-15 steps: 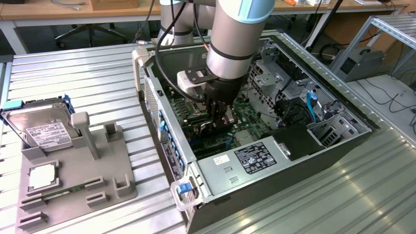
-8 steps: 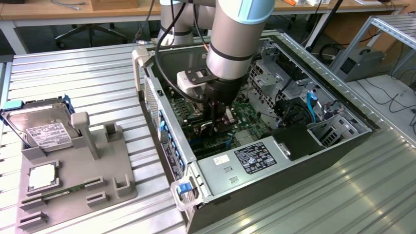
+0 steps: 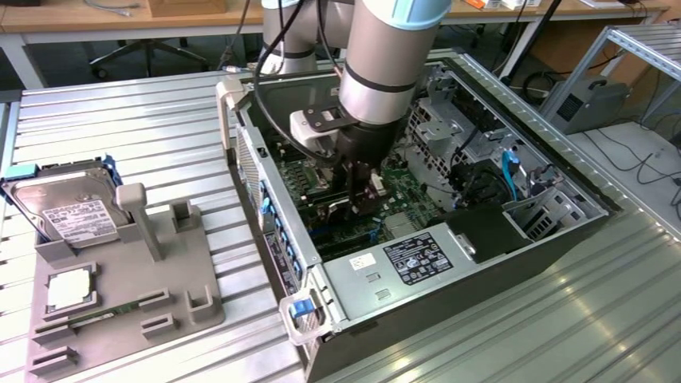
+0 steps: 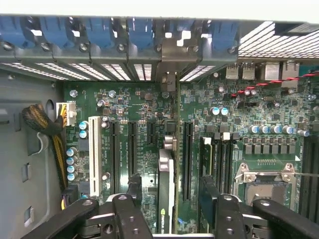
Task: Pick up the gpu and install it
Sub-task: 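Insert the gpu into the slot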
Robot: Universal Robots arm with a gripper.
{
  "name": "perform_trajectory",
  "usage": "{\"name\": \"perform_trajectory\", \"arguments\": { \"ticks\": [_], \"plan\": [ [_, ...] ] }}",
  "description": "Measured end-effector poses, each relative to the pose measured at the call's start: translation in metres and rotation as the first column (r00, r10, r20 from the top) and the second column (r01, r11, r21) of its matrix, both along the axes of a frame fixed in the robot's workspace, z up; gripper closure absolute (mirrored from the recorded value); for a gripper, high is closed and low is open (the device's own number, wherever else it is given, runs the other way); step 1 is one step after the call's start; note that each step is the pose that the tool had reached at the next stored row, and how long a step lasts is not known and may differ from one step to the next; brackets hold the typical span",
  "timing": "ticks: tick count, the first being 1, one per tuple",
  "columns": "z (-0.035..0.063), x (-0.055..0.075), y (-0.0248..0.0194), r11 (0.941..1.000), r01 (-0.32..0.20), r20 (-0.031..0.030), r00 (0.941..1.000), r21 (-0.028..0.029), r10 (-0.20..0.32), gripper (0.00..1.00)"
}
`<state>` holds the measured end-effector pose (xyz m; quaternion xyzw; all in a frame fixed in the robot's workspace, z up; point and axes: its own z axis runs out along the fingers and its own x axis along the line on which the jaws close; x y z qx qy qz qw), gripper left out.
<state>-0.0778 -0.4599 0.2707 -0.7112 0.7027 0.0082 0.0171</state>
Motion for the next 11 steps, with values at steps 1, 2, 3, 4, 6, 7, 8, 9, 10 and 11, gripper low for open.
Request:
{"name": "perform_trajectory", "arguments": {
  "ticks": [1, 2, 3, 4, 6, 7, 8, 9, 10, 11],
  "plan": [
    [0.0036, 0.000, 0.0001, 1.0000, 0.000, 0.0000, 1.0000, 0.0000, 0.000, 0.42],
    [0.0067, 0.000, 0.0002, 1.0000, 0.000, 0.0000, 1.0000, 0.0001, 0.000, 0.42],
    [0.0095, 0.000, 0.0003, 1.0000, 0.000, 0.0000, 1.0000, 0.0000, 0.000, 0.42],
    [0.0117, 0.000, 0.0005, 1.0000, 0.000, 0.0000, 1.0000, 0.0000, 0.000, 0.42],
    [0.0168, 0.000, 0.0006, 1.0000, 0.000, 0.0000, 1.0000, 0.0001, 0.000, 0.42],
    [0.0200, 0.000, 0.0006, 1.0000, 0.000, 0.0000, 1.0000, 0.0000, 0.000, 0.42],
    [0.0248, 0.000, 0.0007, 1.0000, 0.000, 0.0000, 1.0000, 0.0000, 0.000, 0.42],
    [0.0284, 0.000, 0.0007, 1.0000, 0.000, 0.0001, 1.0000, 0.0002, 0.000, 0.42],
    [0.0322, 0.000, 0.0007, 1.0000, 0.000, 0.0000, 1.0000, 0.0000, 0.000, 0.42],
    [0.0340, 0.000, 0.0007, 1.0000, 0.000, 0.0000, 1.0000, -0.0001, 0.000, 0.42]
  ]
}}
